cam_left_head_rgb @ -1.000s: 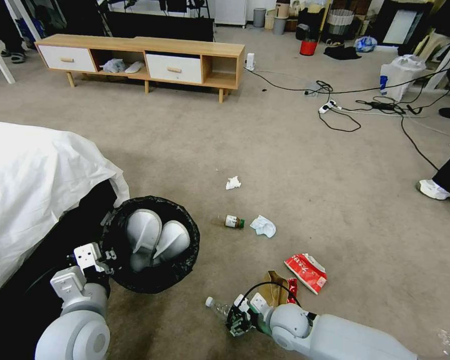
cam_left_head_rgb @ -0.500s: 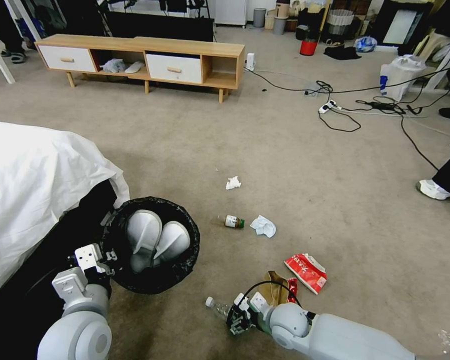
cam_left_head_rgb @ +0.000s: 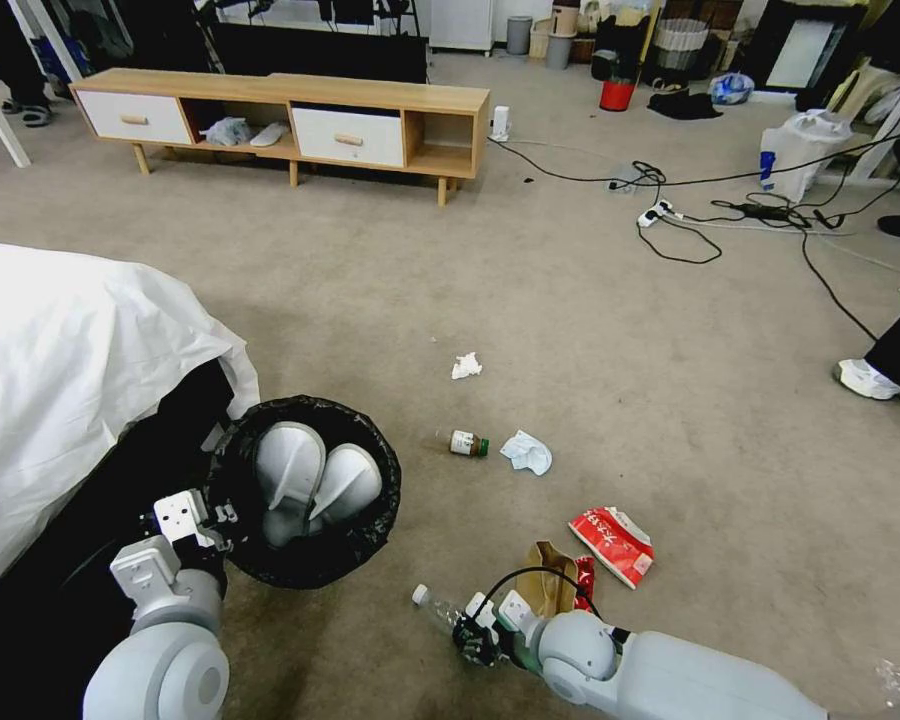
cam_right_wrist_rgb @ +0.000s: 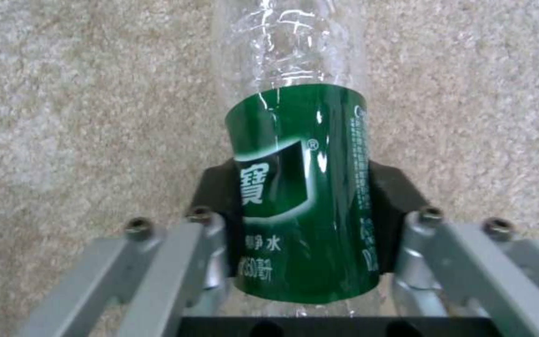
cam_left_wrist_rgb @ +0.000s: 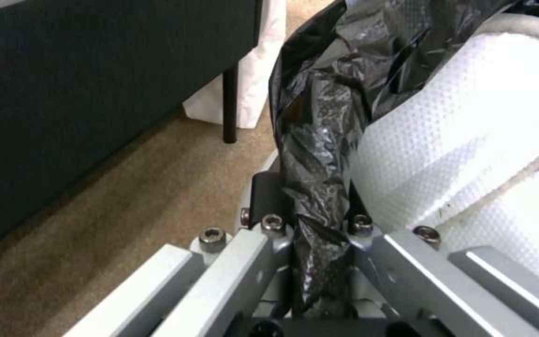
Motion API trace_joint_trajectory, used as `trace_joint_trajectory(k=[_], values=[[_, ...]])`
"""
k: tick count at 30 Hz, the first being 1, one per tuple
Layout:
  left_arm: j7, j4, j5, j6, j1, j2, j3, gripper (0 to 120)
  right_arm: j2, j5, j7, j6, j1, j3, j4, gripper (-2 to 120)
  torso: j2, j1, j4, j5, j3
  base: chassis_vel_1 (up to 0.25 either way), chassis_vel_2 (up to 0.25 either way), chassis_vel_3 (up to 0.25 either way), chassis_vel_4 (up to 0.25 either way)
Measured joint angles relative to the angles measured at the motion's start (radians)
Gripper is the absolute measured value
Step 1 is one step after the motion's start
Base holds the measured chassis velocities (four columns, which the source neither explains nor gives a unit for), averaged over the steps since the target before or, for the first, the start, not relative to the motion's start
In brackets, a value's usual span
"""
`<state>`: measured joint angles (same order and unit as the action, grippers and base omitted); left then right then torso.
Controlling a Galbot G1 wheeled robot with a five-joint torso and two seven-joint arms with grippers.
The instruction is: Pick up the trash bin, then pick up the garbage from the floor and place it into the trash bin.
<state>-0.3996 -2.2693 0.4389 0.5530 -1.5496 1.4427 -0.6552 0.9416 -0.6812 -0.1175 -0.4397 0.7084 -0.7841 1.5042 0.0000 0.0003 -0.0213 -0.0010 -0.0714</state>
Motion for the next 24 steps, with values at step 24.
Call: trace_joint_trajectory(k=[24], values=[[0.010,0.015,-0.009,-0.009,0.004,-0.032,0.022,2,-0.117,-0.015,-0.076,-0.019,0.109,0.149,0.166,21,0.000,0.000,0.0001,0.0003,0.000,0.000,0.000,0.000,0.000]])
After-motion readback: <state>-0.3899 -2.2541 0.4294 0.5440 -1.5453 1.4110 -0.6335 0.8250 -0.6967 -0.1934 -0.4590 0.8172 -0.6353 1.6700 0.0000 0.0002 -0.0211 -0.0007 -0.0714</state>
